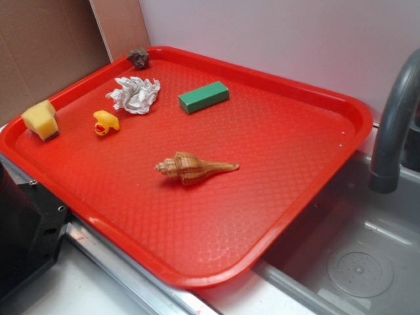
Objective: Grab the shell.
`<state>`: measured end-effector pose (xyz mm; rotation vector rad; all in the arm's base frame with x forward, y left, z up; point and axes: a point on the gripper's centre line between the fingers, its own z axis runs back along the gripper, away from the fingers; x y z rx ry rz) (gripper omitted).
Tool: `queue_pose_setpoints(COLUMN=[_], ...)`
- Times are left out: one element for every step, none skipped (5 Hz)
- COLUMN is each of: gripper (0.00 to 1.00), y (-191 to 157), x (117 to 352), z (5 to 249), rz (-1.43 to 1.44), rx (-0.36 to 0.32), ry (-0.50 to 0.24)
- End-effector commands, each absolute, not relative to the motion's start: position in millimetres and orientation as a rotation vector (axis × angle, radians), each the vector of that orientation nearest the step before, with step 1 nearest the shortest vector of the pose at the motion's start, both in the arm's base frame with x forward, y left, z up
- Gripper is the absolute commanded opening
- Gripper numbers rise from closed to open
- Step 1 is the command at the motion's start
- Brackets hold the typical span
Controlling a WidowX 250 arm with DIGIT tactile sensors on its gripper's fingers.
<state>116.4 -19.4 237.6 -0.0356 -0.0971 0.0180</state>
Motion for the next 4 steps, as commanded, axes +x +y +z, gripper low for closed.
queue_pose_setpoints(gripper=[1.00,1.00,1.00,1.00], y=[-19.4,-46.3,-72.2,-91.5], x=[116.4,139.5,161.1,165.1], z=[237.6,212.2,187.4,164.7], rz=[0.018,-0.224,-0.374,-0.493], rx=[-0.036,-0.056,-0.065,-0.087], ry=[-0.097,-0.095,-0.101,-0.155])
